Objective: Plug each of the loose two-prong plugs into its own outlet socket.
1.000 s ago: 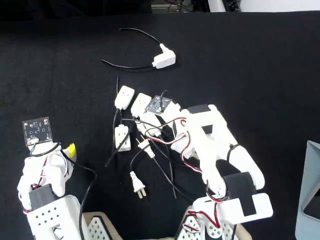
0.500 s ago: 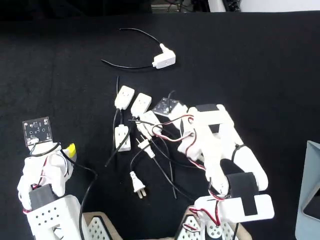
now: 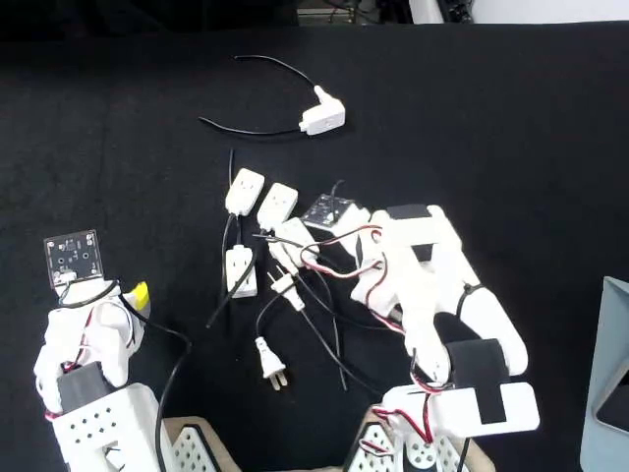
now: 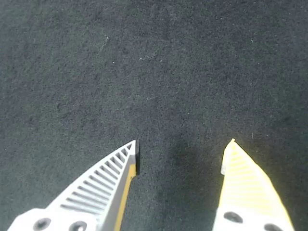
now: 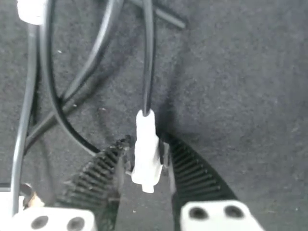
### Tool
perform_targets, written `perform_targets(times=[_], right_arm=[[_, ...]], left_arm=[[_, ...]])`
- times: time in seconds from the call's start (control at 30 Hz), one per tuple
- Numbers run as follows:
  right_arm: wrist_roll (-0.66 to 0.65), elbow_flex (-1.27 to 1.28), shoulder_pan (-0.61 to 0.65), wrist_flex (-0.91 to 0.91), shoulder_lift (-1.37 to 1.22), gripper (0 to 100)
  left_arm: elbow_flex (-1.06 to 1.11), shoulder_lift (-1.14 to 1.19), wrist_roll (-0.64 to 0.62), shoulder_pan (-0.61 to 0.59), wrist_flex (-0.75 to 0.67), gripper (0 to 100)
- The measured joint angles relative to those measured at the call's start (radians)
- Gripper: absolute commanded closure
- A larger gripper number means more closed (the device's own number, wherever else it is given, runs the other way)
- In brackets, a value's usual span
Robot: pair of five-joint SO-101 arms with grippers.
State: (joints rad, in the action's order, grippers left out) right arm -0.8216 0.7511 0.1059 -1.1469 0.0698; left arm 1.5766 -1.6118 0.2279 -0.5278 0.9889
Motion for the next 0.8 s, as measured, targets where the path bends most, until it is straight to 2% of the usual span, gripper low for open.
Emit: perform_targets(times=[0.17,0.33,0.5,0.63,0.8], right_arm=[[-0.055,0.000,-0.054,0.000,0.000,90.2],[-0.060,0.000,-0.060,0.000,0.000,98.6],[-0.060,0.000,-0.060,-0.005,0.006,98.6],[-0.060,0.000,-0.061,-0.080,0.106,98.6],[-0.061,0.000,-0.020,-0.226,0.353,98.6]], left_arm=[[0.000,0.000,0.000,0.000,0.000,71],[0.000,0.000,0.000,0.000,0.000,71],[0.000,0.000,0.000,0.000,0.000,71],[0.000,0.000,0.000,0.000,0.000,71],[0.000,0.000,0.000,0.000,0.000,71]])
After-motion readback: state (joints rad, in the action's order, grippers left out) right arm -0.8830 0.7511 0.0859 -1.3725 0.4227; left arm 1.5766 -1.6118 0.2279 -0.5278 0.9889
